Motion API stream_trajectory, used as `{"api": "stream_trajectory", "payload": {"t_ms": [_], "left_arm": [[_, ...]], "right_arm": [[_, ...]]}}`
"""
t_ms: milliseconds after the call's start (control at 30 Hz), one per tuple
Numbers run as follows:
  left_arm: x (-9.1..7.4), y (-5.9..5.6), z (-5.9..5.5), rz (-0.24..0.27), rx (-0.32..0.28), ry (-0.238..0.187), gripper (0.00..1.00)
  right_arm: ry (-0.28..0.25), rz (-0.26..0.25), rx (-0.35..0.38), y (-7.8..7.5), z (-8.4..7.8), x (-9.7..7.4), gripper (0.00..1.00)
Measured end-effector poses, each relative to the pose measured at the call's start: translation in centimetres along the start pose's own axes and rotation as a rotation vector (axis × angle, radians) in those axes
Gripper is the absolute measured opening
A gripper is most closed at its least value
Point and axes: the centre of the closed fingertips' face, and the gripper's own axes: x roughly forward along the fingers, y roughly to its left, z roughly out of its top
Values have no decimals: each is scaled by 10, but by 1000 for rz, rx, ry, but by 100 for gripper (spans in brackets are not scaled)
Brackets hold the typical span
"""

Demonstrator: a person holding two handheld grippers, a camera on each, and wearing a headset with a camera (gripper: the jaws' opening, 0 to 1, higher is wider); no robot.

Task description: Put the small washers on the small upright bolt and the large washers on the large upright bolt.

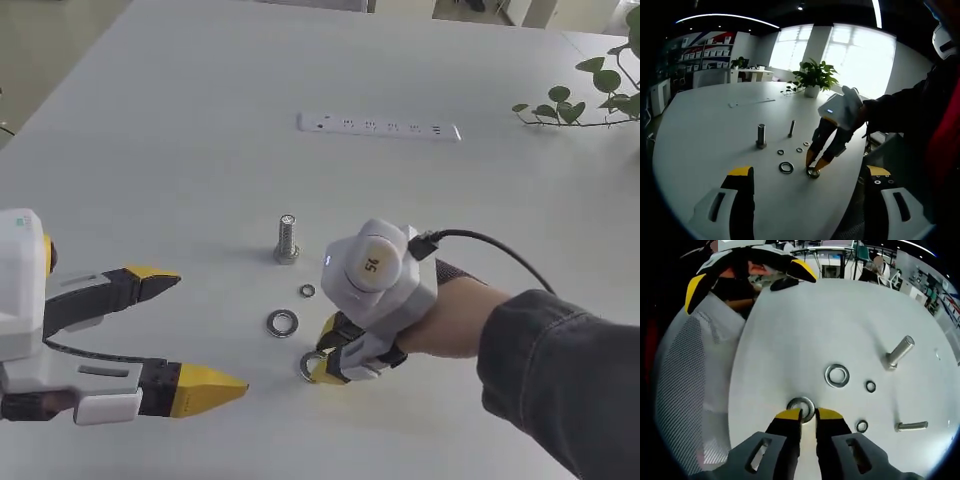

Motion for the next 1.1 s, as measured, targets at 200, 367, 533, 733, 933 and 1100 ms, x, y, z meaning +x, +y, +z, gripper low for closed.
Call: {"api": "stream_trajectory", "payload": {"t_ms": [200, 367, 533, 733, 933, 1100], "left_arm": [[0, 1, 0, 1, -1, -1, 91], [0, 2, -1, 1, 0, 0, 91], [-1, 4, 0, 3, 1, -3, 91], [-1, 3, -1, 1, 1, 2, 91], [-1, 3, 1, 1, 3, -2, 91], [-2, 2, 1, 1, 2, -5, 91]], "right_arm": [[-50, 50, 36, 6, 7, 7, 17], [-46, 50, 26, 9, 8, 7, 23], [-33, 61, 0, 14, 8, 7, 29], [-33, 65, -5, 19, 10, 6, 32], [-7, 48, -51, 23, 9, 6, 32], [20, 30, -100, 22, 8, 6, 29]]}}
